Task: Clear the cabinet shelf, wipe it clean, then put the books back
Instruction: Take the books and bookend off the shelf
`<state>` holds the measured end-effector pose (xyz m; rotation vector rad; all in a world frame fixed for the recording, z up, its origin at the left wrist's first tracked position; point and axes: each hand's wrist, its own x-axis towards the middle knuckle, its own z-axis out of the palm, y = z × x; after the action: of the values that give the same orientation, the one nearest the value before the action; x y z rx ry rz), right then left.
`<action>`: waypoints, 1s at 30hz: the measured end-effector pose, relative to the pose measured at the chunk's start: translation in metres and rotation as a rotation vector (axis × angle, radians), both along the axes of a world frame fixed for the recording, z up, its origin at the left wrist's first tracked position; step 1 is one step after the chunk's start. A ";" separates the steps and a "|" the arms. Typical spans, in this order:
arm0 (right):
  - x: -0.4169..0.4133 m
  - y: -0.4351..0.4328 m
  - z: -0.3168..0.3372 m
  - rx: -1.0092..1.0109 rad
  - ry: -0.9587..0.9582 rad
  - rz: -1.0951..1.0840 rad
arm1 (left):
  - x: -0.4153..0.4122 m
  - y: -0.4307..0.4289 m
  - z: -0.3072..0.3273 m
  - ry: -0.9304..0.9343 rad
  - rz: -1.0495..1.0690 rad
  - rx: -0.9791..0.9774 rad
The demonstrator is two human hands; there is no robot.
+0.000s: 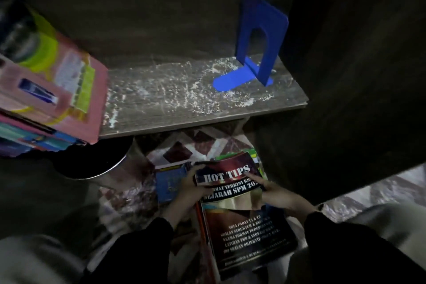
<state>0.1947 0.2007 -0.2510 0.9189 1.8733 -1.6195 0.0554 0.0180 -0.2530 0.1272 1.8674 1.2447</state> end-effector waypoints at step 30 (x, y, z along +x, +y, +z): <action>-0.041 0.039 -0.049 0.674 -0.278 0.078 | -0.024 0.090 -0.086 0.088 -0.362 -0.163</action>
<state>0.1534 0.2395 -0.3000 1.2369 2.2388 -0.7484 0.0312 0.1084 -0.3395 0.4176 1.9087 0.8485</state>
